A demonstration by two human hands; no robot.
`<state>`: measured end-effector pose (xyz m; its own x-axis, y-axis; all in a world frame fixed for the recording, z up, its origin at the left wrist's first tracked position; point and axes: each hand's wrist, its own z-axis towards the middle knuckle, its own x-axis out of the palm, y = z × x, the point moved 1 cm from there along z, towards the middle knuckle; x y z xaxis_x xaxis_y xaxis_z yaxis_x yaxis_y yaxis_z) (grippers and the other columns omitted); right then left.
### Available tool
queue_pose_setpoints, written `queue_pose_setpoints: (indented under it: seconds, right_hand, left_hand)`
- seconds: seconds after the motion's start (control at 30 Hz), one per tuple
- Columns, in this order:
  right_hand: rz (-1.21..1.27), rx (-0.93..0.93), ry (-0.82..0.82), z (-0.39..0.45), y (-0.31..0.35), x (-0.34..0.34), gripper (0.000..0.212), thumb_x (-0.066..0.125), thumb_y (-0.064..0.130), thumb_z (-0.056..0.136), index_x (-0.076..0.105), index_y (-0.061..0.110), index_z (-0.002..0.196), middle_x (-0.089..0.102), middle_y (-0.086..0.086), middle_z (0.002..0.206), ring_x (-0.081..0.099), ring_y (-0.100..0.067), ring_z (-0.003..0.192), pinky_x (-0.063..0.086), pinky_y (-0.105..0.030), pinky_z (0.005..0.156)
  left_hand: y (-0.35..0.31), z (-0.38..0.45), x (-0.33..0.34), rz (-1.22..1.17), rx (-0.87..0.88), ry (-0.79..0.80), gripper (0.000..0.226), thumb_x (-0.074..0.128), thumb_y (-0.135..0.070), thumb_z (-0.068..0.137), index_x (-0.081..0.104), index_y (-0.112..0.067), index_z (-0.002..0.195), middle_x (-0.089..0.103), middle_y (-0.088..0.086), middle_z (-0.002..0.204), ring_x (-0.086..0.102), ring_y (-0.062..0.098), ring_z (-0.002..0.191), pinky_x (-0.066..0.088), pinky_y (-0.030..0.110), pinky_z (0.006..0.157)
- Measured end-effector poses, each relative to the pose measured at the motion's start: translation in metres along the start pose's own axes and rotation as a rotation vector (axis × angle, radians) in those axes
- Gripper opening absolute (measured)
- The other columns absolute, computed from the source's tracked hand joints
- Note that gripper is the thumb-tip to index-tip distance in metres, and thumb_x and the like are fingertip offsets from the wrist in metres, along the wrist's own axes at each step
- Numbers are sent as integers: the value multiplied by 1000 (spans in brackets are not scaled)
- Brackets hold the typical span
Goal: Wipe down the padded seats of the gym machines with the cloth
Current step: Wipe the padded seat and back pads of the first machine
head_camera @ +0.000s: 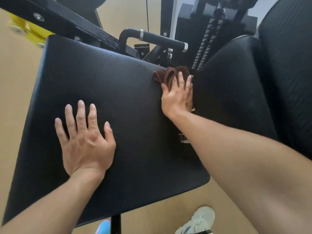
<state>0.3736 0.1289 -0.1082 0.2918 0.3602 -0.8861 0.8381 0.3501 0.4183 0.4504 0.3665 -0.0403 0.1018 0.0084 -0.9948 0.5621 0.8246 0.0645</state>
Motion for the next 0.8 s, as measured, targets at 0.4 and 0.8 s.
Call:
queue_pose_setpoints:
  seconds: [0.4, 0.8]
  right_hand:
    - [376, -422, -219, -145, -5, -11, 46, 63, 10, 81, 69, 14, 127, 69, -6, 131, 62, -20, 120, 45, -35, 101]
    - [-79, -823, 109, -215, -39, 13, 54, 43, 57, 102, 39, 40, 153, 27, 5, 166, 9, -28, 156, 10, -62, 122]
  left_hand:
    - [-1, 1, 0, -4, -1, 1, 64, 29, -45, 101, 26, -14, 157, 16, 7, 168, 4, 28, 156, 2, 53, 125]
    - [-4, 1, -2, 11, 3, -7, 64, 27, -45, 101, 25, -14, 157, 16, 8, 168, 3, 29, 156, 0, 52, 125]
